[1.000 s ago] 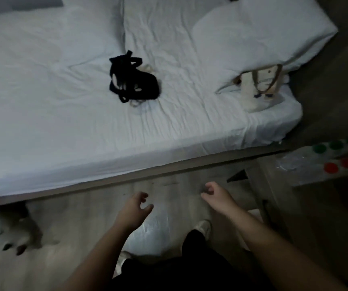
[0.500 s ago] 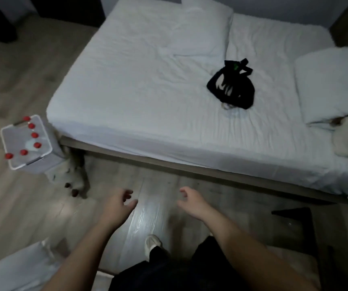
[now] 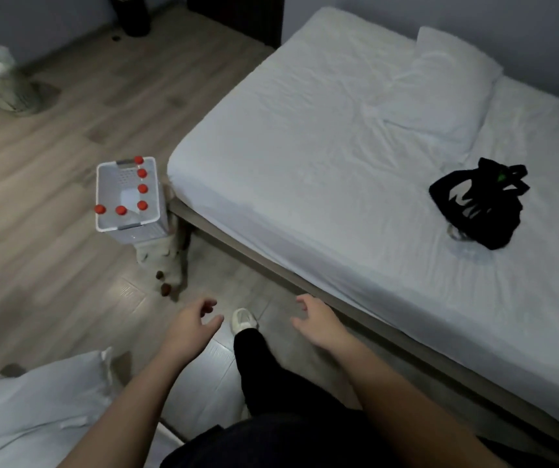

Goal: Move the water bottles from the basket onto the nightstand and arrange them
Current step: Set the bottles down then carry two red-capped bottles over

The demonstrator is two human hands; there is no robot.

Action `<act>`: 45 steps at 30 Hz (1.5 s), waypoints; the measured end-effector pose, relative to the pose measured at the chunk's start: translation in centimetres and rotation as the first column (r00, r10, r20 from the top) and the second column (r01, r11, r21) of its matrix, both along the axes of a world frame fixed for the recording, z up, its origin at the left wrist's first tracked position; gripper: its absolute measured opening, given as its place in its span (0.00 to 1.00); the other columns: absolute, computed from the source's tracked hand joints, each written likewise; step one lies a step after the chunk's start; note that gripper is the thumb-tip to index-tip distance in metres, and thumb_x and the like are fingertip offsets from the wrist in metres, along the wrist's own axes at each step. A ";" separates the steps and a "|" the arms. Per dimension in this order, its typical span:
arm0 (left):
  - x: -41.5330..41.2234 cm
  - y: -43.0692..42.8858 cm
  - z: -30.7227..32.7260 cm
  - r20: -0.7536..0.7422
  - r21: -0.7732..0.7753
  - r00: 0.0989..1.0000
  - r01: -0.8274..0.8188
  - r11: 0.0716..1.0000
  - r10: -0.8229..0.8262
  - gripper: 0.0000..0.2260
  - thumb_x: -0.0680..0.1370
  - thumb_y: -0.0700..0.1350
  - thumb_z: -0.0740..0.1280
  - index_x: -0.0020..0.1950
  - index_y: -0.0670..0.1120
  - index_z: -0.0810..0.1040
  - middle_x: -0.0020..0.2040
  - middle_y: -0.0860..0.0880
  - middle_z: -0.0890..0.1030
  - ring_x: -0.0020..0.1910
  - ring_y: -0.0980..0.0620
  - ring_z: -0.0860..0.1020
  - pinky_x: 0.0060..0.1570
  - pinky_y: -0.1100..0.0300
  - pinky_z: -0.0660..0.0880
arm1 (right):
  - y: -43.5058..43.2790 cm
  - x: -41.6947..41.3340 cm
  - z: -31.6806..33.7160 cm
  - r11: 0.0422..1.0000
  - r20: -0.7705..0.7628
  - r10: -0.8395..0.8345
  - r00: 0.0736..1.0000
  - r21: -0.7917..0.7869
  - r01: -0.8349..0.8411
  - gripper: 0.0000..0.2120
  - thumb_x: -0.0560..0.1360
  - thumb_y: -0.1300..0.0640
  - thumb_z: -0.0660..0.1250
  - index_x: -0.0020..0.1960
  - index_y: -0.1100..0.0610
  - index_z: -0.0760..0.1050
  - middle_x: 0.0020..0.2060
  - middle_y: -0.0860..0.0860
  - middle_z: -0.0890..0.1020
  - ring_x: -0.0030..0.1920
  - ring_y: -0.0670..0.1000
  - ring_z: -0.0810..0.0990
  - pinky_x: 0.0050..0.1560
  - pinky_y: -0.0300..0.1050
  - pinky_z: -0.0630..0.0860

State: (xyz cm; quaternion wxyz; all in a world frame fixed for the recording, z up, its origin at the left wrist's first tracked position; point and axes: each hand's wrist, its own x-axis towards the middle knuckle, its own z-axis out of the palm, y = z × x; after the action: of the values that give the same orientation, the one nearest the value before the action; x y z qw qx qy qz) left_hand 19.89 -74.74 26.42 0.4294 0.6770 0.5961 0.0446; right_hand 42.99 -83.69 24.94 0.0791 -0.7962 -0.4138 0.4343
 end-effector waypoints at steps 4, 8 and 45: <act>-0.8 6.3 -0.9 -0.049 0.007 0.999 0.003 1.000 -0.002 0.16 0.74 0.45 0.69 0.61 0.44 0.76 0.56 0.46 0.79 0.54 0.52 0.76 0.55 0.60 0.70 | 7.3 0.1 -1.0 0.997 0.004 0.076 0.997 -0.006 -0.076 0.26 0.76 0.54 0.65 0.71 0.57 0.64 0.68 0.56 0.71 0.66 0.54 0.72 0.65 0.44 0.67; -2.6 12.3 -1.2 -0.125 -0.033 0.992 -0.015 0.999 0.011 0.16 0.74 0.47 0.69 0.61 0.46 0.76 0.57 0.47 0.79 0.54 0.51 0.76 0.53 0.60 0.70 | 15.0 -0.4 -1.8 0.987 -0.003 0.160 0.987 -0.012 -0.160 0.27 0.75 0.54 0.65 0.72 0.57 0.64 0.68 0.56 0.71 0.66 0.55 0.73 0.67 0.47 0.69; -22.5 54.8 -22.3 -0.256 -0.137 0.939 0.198 0.971 -0.228 0.25 0.73 0.48 0.70 0.68 0.47 0.66 0.62 0.44 0.70 0.56 0.42 0.77 0.52 0.47 0.77 | 57.6 -30.2 -18.0 0.991 -0.043 0.117 0.992 -0.065 -0.120 0.29 0.77 0.48 0.64 0.74 0.50 0.56 0.68 0.52 0.71 0.61 0.52 0.78 0.58 0.47 0.78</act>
State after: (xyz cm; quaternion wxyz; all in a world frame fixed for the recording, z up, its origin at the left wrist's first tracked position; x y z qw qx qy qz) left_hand -2.61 -19.95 4.15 0.3828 0.7127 0.5737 -0.1277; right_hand 12.78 -26.10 6.97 0.0344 -0.7638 -0.4438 0.4674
